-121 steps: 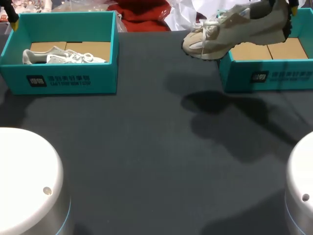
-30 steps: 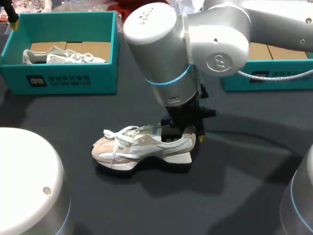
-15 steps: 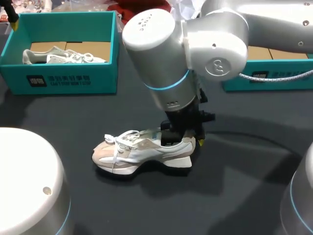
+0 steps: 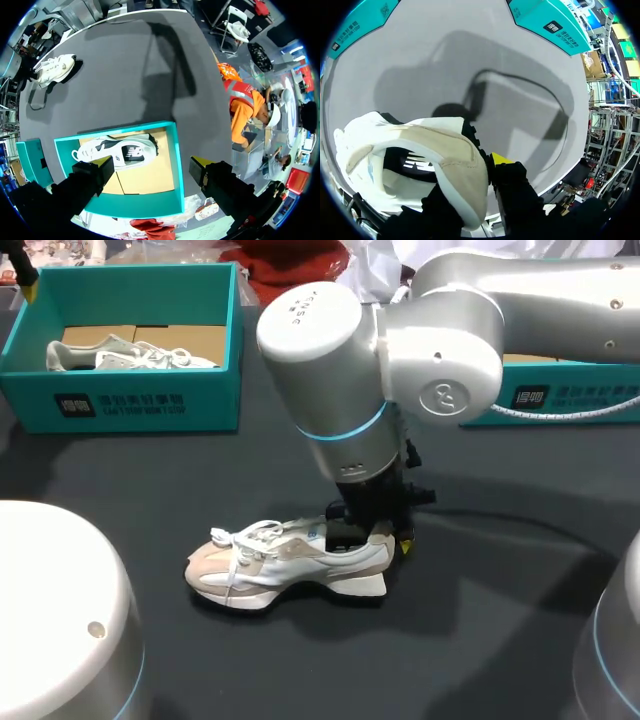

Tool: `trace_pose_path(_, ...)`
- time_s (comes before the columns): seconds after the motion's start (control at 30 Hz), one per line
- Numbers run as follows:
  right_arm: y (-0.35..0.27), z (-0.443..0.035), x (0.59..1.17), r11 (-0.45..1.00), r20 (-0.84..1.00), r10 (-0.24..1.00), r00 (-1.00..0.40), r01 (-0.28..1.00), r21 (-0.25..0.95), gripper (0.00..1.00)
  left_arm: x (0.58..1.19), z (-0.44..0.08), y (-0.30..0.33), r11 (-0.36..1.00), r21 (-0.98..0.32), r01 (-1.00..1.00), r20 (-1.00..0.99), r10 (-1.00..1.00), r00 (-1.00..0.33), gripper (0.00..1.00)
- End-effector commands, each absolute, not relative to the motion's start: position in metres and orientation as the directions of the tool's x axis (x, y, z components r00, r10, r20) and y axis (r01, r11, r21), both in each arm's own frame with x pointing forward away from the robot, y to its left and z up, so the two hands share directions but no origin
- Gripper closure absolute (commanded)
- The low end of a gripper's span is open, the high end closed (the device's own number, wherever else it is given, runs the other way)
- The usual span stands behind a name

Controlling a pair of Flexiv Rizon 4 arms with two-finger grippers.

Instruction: Take the shoe out of the shoebox, open the shoe tongue, remove and reinsert the insole, then place the shoe into the shoebox

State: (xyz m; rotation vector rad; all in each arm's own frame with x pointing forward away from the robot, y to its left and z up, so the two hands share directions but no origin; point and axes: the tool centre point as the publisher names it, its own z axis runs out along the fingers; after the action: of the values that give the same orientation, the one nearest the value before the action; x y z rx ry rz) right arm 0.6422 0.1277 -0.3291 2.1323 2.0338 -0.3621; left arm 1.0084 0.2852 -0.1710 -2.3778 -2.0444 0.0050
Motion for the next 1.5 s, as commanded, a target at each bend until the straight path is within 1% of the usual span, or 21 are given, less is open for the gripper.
trace_pose_path(0.03,0.128,-0.34,0.643,-0.058,-0.284,0.958,0.04,0.997,-0.053,1.0,1.008,-0.171,0.286,-0.151,-0.006,0.988,0.003,0.988,0.151,0.0)
trace_pose_path(0.67,0.126,-0.352,0.656,-0.061,-0.267,0.963,0.044,0.997,-0.057,1.0,1.008,-0.171,0.286,-0.151,-0.006,0.988,0.003,0.988,0.151,0.0)
trace_pose_path(0.9,0.127,-0.365,0.658,-0.061,-0.262,0.964,0.037,0.994,-0.086,1.0,1.008,-0.171,0.286,-0.151,-0.006,0.988,0.003,0.988,0.151,0.0)
trace_pose_path(1.2,0.126,-0.369,0.658,-0.057,-0.255,0.967,0.028,0.992,-0.109,1.0,1.008,-0.171,0.286,-0.151,-0.006,0.988,0.003,0.988,0.151,0.0)
trace_pose_path(1.3,0.127,-0.369,0.658,-0.052,-0.254,0.967,0.022,0.992,-0.112,0.85,1.008,-0.171,0.286,-0.151,-0.006,0.988,0.003,0.988,0.151,0.0)
trace_pose_path(1.4,0.128,-0.368,0.658,-0.05,-0.254,0.967,0.019,0.992,-0.113,0.75,1.008,-0.171,0.286,-0.151,-0.006,0.988,0.003,0.988,0.151,0.0)
trace_pose_path(1.5,0.128,-0.363,0.657,-0.048,-0.255,0.967,0.018,0.993,-0.111,0.56,1.008,-0.171,0.286,-0.151,-0.006,0.988,0.003,0.988,0.151,0.0)
